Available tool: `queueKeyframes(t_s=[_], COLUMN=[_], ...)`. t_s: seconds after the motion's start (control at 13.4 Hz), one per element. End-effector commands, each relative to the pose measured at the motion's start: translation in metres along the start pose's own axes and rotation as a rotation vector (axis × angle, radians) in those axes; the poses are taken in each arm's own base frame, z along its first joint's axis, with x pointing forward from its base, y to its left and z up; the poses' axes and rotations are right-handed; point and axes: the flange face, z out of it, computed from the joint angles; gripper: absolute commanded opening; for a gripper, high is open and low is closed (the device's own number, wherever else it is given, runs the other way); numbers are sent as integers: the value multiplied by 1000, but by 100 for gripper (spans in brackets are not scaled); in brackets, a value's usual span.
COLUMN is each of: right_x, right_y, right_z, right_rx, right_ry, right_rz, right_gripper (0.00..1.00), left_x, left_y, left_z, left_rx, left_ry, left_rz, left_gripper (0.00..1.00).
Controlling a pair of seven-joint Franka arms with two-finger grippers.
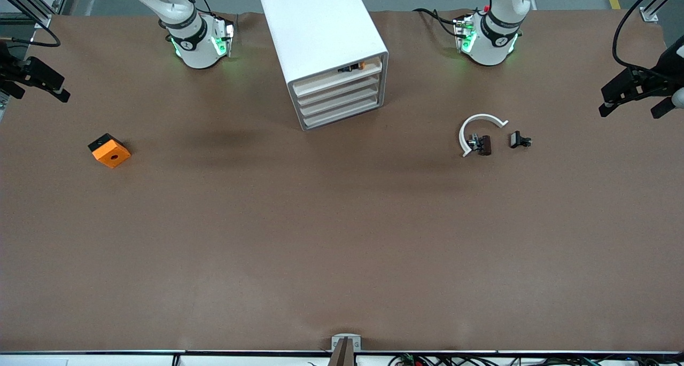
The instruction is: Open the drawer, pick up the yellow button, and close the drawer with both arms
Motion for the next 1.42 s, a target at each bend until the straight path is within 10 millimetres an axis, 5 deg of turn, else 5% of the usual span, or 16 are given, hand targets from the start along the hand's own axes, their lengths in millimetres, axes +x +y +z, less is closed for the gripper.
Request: queueKeyframes(t_s=[0.0,0.3,0.52,0.75,1.05,1.35], right_x=[-5,-5,-5,-5,-5,-5], right_y=[1,3,3,3,4,4], right_z=[-4,-5,-5,-5,-5,-5], right_rx=[11,12,12,12,12,12], right_ry=[9,9,9,10,9,9], right_rz=[14,16,14,8,8,8], right_gripper=[100,100,100,100,100,100], left_x=[2,1,2,24,44,51], left_y=[2,3,2,13,53,98], left_z=[-4,-1,23,76,146,184], left_rx=[2,1,-3,8,14,48], left_ry=[-7,-25,-111,-202,-300,-328], left_rz=[1,2,-6,-54,-118,-315], left_gripper=[100,100,100,100,100,100])
